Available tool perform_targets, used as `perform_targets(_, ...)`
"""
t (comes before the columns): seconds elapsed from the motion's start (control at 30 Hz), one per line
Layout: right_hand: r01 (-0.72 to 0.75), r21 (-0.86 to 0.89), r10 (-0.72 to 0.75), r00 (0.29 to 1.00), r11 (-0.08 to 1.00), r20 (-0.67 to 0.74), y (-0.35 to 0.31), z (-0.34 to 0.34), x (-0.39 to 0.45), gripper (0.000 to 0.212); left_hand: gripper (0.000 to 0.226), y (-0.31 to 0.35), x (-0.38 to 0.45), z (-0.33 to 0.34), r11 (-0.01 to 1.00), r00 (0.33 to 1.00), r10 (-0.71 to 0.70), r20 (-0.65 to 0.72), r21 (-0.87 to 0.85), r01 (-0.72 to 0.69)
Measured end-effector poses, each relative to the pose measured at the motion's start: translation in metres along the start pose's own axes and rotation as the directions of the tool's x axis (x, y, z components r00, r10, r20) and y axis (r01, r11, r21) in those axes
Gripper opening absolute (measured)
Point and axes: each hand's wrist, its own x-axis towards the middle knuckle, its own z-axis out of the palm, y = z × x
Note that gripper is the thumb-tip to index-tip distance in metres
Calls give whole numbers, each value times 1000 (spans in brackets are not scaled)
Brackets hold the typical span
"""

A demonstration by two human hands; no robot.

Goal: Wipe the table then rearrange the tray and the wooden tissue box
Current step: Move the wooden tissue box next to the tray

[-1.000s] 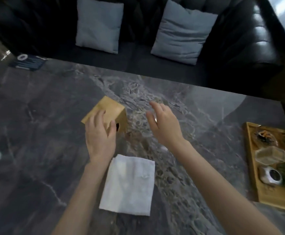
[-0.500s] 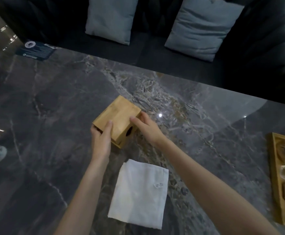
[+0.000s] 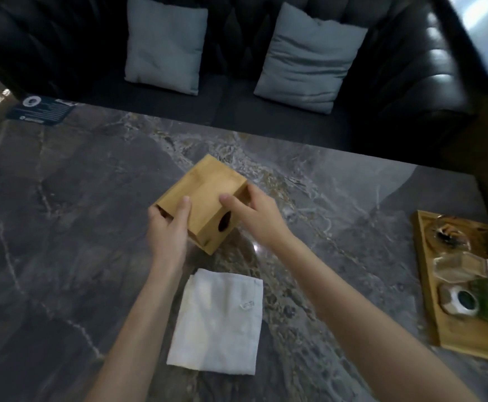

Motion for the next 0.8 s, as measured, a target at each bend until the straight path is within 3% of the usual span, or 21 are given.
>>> perform_targets(0.27,126,105,-94,959,987,-267,7,-76,-85,24,23,37,-93,44,976,961,214,177,-71,-204)
perform_targets(0.5,125,106,-56,862,986,-504,49,-144,-180,41,21,33,-188,98,947,865,317,388,-86,-309)
perform_targets(0.8,30,202,118,724,979,-680,125,-206,-305,24,27,-26,-301,166,947,743,269,613,-26,-322)
